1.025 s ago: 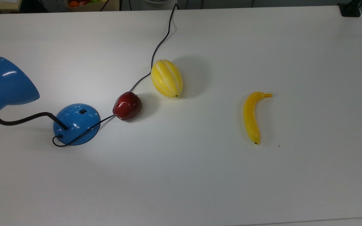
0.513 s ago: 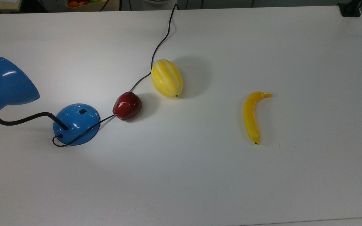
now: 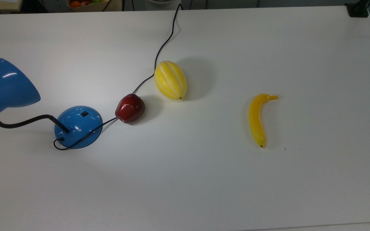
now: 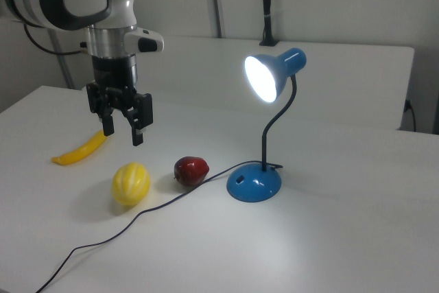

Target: Turn off lamp

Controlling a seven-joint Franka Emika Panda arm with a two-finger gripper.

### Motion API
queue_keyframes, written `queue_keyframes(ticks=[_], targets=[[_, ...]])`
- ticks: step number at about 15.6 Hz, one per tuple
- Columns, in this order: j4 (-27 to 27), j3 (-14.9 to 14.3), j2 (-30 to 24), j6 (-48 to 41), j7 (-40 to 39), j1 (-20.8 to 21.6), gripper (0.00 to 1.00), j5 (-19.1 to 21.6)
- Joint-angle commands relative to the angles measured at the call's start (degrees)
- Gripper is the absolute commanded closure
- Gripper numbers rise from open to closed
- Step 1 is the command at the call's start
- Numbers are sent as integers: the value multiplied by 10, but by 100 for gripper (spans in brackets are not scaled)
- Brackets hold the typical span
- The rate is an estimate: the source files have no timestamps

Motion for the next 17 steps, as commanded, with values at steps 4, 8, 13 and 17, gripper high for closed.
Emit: queue_keyframes(ticks=[4, 8, 13, 17], targets=[[0, -2, -3, 37, 10, -28, 100, 35], [1, -2, 13, 82, 24, -36, 100, 35], [2, -2, 49, 149, 64, -47, 100, 35], [2, -3, 104, 219, 91, -52, 100, 27]])
